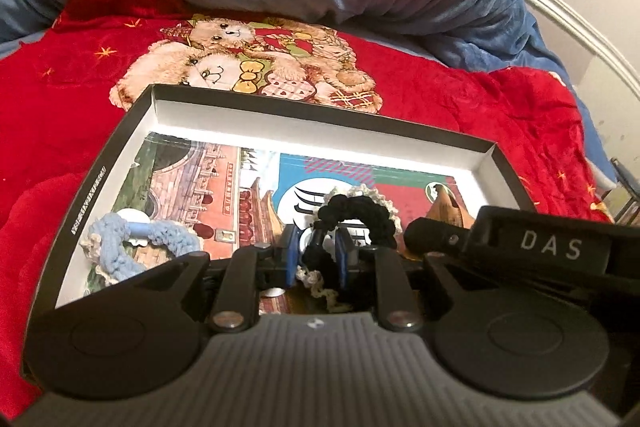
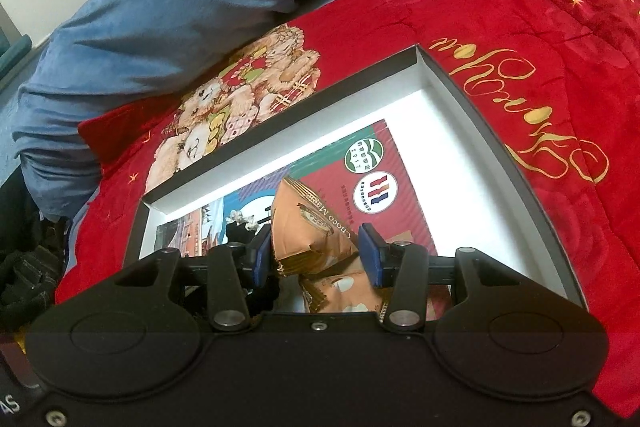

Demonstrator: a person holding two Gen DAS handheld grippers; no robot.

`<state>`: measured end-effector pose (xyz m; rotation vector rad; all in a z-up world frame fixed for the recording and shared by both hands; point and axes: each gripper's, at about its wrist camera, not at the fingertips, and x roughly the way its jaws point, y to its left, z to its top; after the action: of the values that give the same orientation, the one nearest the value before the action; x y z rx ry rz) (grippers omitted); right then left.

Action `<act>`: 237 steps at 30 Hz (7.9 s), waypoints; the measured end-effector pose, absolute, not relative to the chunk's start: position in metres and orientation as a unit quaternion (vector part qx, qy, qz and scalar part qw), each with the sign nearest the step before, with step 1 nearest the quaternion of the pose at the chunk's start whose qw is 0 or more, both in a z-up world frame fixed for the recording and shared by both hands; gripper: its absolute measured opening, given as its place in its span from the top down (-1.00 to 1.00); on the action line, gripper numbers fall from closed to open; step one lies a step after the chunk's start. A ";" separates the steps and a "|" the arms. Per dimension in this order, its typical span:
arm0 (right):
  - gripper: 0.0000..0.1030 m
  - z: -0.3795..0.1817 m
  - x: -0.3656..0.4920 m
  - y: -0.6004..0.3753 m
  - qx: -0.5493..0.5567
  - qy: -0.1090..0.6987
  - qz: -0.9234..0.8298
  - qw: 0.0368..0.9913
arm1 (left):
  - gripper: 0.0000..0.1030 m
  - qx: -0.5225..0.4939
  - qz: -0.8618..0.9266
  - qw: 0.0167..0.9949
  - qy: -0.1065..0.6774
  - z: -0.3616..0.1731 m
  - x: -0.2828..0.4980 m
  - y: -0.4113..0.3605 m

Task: Organize objects

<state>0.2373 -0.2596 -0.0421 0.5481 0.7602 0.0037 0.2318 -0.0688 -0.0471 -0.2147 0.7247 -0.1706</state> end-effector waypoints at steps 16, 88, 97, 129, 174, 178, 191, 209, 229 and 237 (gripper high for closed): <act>-0.34 -0.028 0.219 -0.284 0.342 0.353 0.054 0.869 | -0.40 -0.075 -0.113 0.936 0.325 0.010 0.213 -0.038; -0.46 -0.033 0.115 -0.162 0.170 0.388 0.151 0.893 | -0.03 -0.012 0.107 0.910 0.400 -0.010 0.084 0.036; 0.03 -0.057 0.121 -0.118 0.089 0.424 0.170 0.885 | -0.04 -0.033 0.129 0.902 0.411 -0.008 0.091 0.054; 0.61 -0.006 0.108 -0.154 0.175 0.365 0.153 0.902 | -0.04 -0.009 0.090 0.920 0.381 0.007 0.090 0.029; 0.93 -0.028 0.115 -0.128 0.089 0.367 0.138 0.915 | -0.04 -0.018 0.089 0.918 0.385 0.001 0.096 0.032; 0.93 -0.008 0.113 -0.143 0.135 0.334 0.154 0.920 | -0.04 -0.033 0.064 0.932 0.356 0.016 0.101 0.031; 0.93 0.027 0.210 -0.184 0.191 0.282 0.118 0.933 | -0.04 -0.060 -0.011 0.950 0.305 0.043 0.205 0.022; 0.24 -0.021 0.252 -0.200 0.245 0.321 0.111 0.908 | -0.60 -0.055 -0.031 0.942 0.331 0.007 0.246 0.006; -1.00 0.040 0.012 -0.232 0.122 0.187 -0.061 0.973 | -1.00 -0.020 -0.044 0.941 0.335 0.047 0.025 0.008; -1.00 0.000 0.045 -0.212 0.058 0.285 -0.046 0.956 | -1.00 0.008 -0.029 0.933 0.359 0.011 0.031 -0.010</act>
<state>0.0447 -0.2124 -0.0002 0.1170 0.5786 -0.0940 0.0312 -0.0098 0.0111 0.0172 0.7347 -0.0588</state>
